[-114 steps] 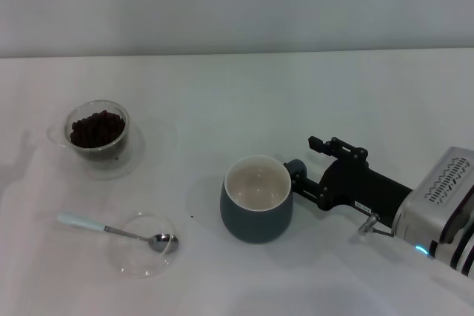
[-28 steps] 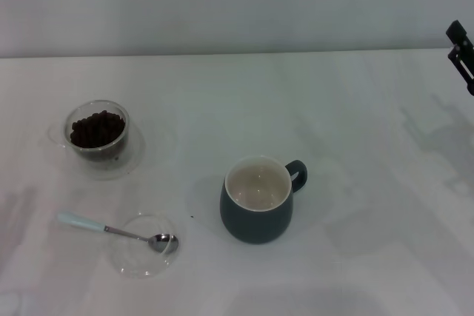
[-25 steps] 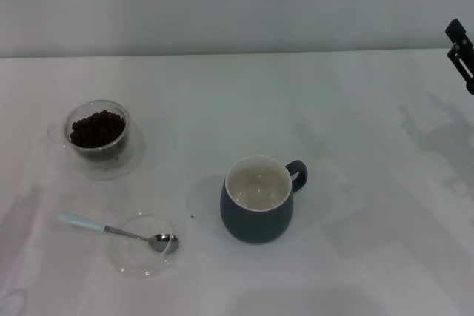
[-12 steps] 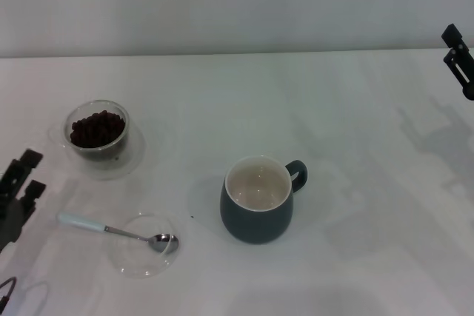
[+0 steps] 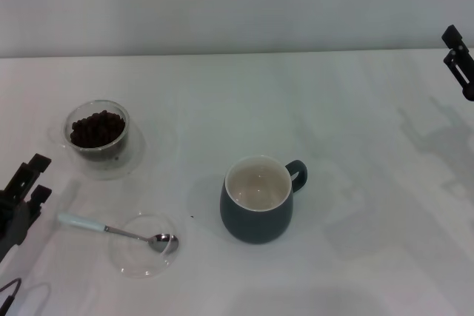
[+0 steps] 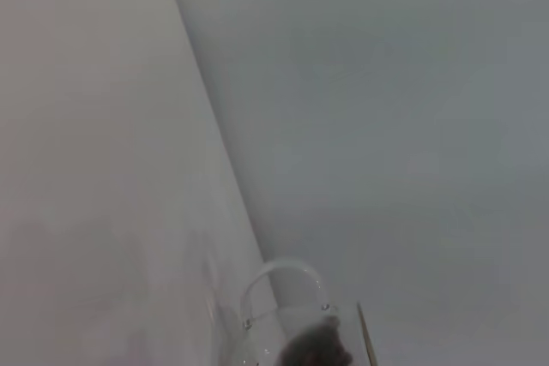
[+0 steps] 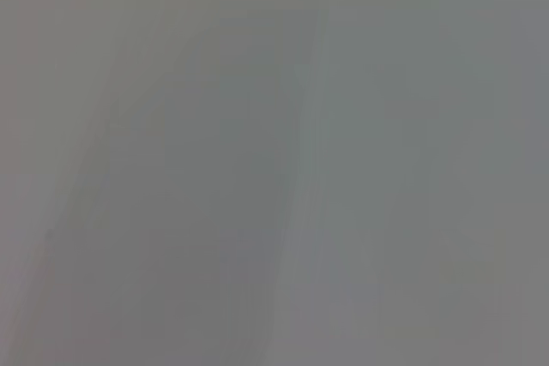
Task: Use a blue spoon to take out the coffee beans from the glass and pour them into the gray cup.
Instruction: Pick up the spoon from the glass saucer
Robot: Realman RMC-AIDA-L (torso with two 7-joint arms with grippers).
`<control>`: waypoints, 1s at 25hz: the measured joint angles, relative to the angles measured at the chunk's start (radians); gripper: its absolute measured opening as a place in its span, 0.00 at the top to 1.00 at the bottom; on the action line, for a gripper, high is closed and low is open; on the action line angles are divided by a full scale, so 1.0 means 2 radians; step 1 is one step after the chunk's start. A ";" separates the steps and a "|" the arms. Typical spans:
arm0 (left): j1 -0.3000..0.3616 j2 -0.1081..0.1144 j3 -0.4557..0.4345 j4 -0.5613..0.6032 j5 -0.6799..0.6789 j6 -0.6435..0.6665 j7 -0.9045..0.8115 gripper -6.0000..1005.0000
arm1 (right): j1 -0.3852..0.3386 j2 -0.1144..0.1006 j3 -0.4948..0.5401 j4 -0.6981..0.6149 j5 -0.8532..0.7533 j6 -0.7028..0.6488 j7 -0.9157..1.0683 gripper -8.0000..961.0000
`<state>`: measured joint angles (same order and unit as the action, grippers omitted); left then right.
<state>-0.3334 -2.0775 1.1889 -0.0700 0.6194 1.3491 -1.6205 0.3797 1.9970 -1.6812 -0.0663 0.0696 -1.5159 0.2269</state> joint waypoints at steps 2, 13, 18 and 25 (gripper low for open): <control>-0.003 0.000 0.000 0.001 0.001 -0.003 0.000 0.14 | 0.000 0.000 0.000 0.000 0.000 0.004 0.000 0.29; -0.005 -0.001 0.000 0.001 0.007 -0.004 0.006 0.14 | -0.001 0.001 0.000 0.000 0.001 0.015 -0.001 0.29; -0.005 -0.001 0.000 0.000 0.014 -0.004 0.012 0.14 | 0.002 0.001 0.000 -0.001 0.000 0.016 -0.001 0.29; -0.005 -0.001 0.000 0.000 0.022 -0.004 0.016 0.14 | 0.003 0.001 0.000 -0.001 -0.002 0.019 -0.001 0.29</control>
<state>-0.3436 -2.0800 1.1888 -0.0690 0.6638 1.3413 -1.5895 0.3865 1.9986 -1.6812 -0.0675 0.0655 -1.4774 0.2240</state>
